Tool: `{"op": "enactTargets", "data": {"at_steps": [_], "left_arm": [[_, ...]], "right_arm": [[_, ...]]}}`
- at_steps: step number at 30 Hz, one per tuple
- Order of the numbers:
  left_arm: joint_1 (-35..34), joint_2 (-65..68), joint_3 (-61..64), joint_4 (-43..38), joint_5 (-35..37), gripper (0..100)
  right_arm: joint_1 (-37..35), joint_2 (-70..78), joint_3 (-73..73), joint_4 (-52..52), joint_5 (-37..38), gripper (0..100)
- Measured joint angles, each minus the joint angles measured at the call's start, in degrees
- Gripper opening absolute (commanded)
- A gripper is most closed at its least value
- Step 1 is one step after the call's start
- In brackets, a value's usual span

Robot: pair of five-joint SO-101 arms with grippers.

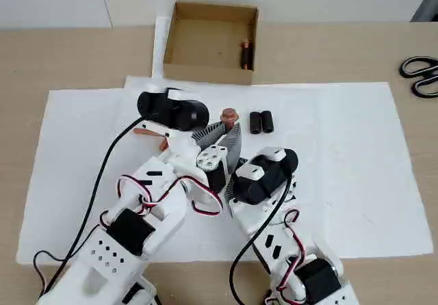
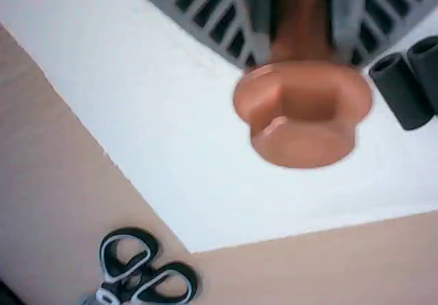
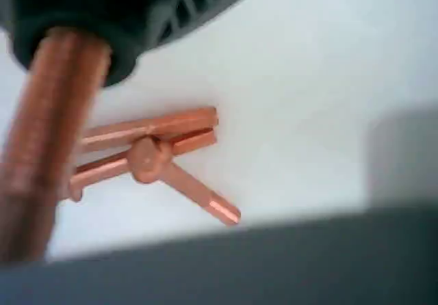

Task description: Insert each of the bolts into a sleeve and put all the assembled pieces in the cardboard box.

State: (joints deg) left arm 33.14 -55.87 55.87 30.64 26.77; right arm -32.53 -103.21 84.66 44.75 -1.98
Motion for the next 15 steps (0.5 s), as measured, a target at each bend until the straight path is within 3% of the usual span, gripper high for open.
{"op": "enactTargets", "data": {"at_steps": [15], "left_arm": [[0.26, -0.44, -0.09, 4.57, 0.09, 0]], "right_arm": [[0.00, 0.09, 0.09, 0.00, 0.00, 0.4]]}}
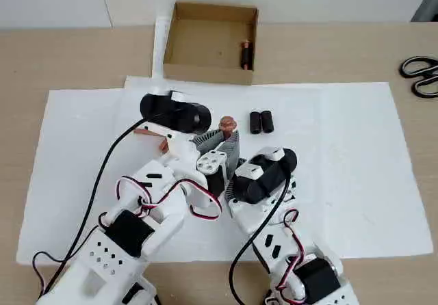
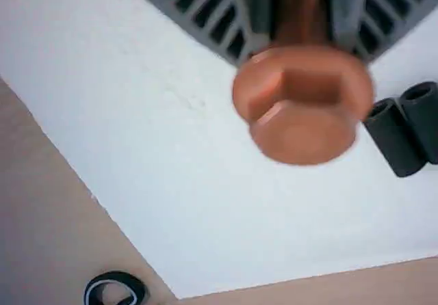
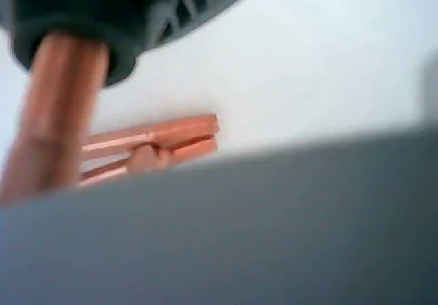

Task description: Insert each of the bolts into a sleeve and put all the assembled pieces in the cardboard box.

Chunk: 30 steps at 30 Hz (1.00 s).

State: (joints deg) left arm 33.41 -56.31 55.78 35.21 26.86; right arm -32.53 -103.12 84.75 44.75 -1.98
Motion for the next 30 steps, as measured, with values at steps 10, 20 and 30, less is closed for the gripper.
{"op": "enactTargets", "data": {"at_steps": [10, 20, 30], "left_arm": [[0.18, -0.26, -0.26, 3.16, 0.00, 0], [0.35, -0.26, -0.97, 5.27, 0.00, 0], [1.93, -0.18, -0.53, 5.71, -1.14, 0]], "right_arm": [[0.00, 0.00, 0.00, 0.00, 0.00, 0.4], [0.00, 0.00, 0.00, 0.00, 0.00, 0.4], [0.00, 0.00, 0.00, 0.00, 0.00, 0.4]]}}
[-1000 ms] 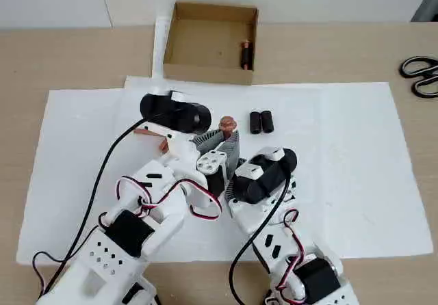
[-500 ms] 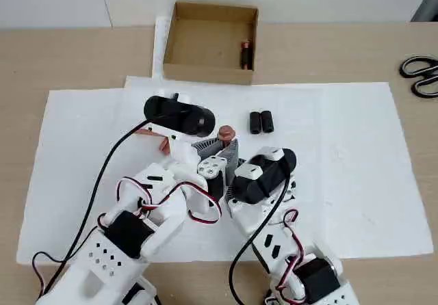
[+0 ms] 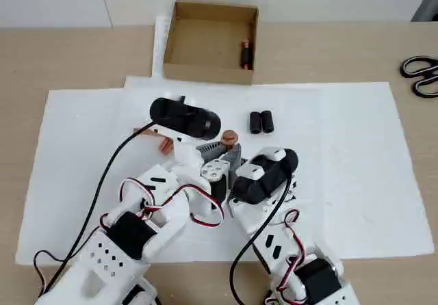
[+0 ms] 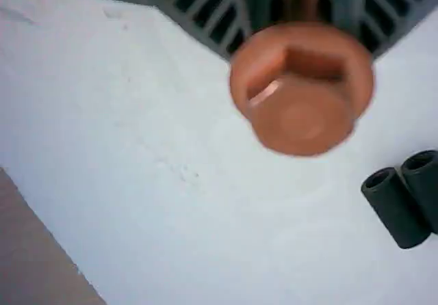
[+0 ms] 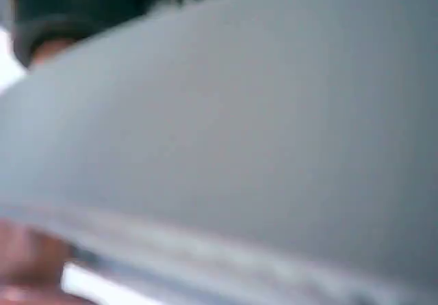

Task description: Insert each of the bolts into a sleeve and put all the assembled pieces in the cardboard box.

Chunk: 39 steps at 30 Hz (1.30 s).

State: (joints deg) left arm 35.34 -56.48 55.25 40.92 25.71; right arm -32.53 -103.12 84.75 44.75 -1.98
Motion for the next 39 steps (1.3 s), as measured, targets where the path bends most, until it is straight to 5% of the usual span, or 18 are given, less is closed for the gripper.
{"op": "enactTargets", "data": {"at_steps": [25, 39], "left_arm": [[0.18, 0.00, 1.23, 3.60, -0.18, 11], [-6.33, -0.26, -6.77, 19.25, -1.58, 22]], "right_arm": [[0.00, 0.00, 0.00, 0.00, -0.09, 0.4], [0.00, 0.00, 0.00, 0.00, -0.09, 0.4]]}}
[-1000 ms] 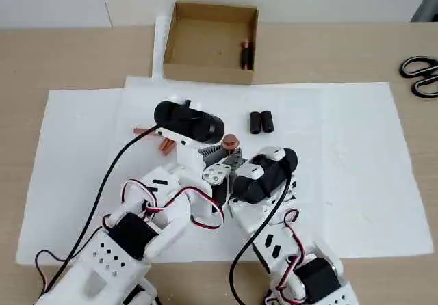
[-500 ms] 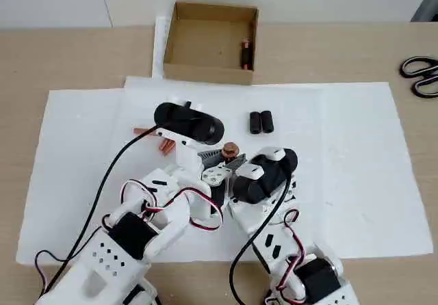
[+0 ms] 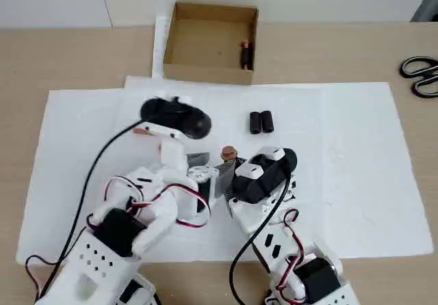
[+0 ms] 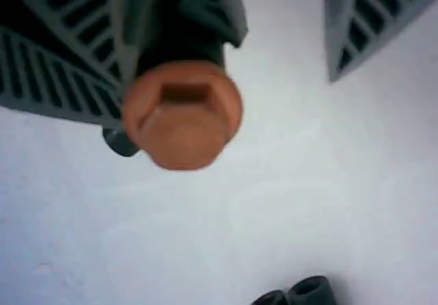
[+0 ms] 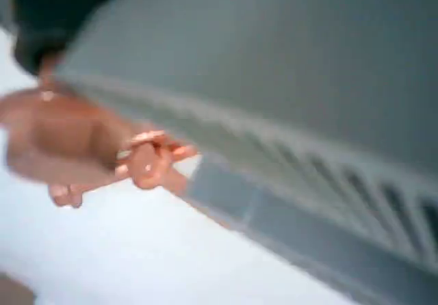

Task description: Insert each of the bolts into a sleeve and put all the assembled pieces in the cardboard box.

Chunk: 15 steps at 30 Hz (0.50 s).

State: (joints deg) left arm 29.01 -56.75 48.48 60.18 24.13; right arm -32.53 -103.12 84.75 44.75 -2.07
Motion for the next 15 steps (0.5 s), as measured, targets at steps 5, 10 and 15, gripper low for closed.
{"op": "enactTargets", "data": {"at_steps": [5, 10, 15], "left_arm": [[-2.64, 0.00, -2.73, 2.99, 0.26, 23], [-2.64, 0.00, -2.73, 3.34, -0.09, 23], [-6.68, 0.00, -6.15, 5.36, -2.64, 23]], "right_arm": [[0.09, 0.00, 0.00, 0.00, 0.00, 0.4], [0.09, 0.00, 0.00, 0.00, 0.00, 0.4], [0.09, 0.00, 0.00, 0.00, 0.00, 0.4]]}}
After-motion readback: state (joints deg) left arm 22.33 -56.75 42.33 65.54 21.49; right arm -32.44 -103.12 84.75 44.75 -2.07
